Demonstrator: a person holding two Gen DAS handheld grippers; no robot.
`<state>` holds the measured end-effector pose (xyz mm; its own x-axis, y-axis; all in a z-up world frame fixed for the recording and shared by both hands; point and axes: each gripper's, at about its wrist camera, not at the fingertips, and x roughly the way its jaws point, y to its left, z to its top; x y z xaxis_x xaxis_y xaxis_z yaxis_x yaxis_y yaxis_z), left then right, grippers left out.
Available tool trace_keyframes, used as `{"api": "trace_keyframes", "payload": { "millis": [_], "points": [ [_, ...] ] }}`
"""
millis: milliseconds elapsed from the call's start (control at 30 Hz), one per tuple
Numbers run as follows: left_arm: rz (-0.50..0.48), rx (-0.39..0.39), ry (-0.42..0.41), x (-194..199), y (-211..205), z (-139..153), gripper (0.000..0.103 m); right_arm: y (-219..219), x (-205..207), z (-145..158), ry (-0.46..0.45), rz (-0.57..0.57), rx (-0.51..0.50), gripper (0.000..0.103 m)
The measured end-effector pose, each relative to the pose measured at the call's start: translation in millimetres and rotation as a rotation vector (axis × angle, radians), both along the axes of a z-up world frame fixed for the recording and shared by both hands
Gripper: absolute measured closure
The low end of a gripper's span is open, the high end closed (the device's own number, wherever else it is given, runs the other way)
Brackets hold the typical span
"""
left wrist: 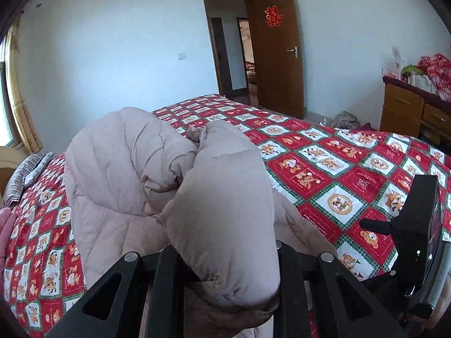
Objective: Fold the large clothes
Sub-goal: 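Press the folded jacket bundle with the left tool while the right tool releases it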
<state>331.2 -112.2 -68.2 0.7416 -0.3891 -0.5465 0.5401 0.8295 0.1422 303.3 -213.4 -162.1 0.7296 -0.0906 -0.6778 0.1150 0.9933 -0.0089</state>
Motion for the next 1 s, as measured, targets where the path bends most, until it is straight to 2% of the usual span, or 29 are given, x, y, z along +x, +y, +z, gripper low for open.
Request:
{"api": "trace_keyframes", "payload": {
  "millis": [200,433,533,700,733,767,800,833,900,967,1000],
  "points": [
    [-0.022,0.038,0.009,-4.4,-14.3,-13.9,0.082,-6.3,-2.3,-4.1,-0.002,-0.009,0.014,0.002],
    [-0.025,0.031,0.010,-1.4,-12.5,-14.6,0.080,-6.6,-2.9,-7.3,0.001,-0.017,0.021,0.002],
    [-0.025,0.029,0.007,-2.2,-13.0,-15.2,0.076,-6.3,-1.3,-8.9,0.006,-0.019,0.015,0.001],
    [-0.033,0.019,-0.011,-10.9,-13.1,-10.2,0.055,-6.9,0.2,-10.9,0.008,-0.021,0.016,0.000],
    [-0.029,0.010,-0.021,-14.6,-11.3,-6.4,0.053,-6.9,0.4,-11.3,0.009,-0.020,0.016,0.000],
    [-0.027,-0.008,-0.040,-21.4,-8.0,-0.1,0.048,-7.2,0.4,-11.6,0.008,-0.017,0.016,0.000],
    [-0.023,-0.024,-0.060,-28.9,-4.5,6.5,0.038,-8.2,0.5,-12.0,0.008,-0.016,0.018,0.000],
    [-0.013,-0.052,-0.099,-39.8,2.0,16.2,0.032,-9.1,0.4,-12.3,0.007,-0.015,0.023,0.000],
    [0.023,-0.120,-0.196,-60.2,20.8,35.7,0.008,-10.4,0.7,-13.2,0.006,-0.014,0.029,0.000],
    [0.079,-0.185,-0.271,-69.3,46.4,51.6,0.003,-10.6,1.1,-13.6,0.005,-0.013,0.032,0.000],
    [0.151,-0.186,-0.297,-64.8,60.4,56.2,0.003,-10.4,1.4,-13.6,0.004,-0.013,0.031,0.000]
  ]
}}
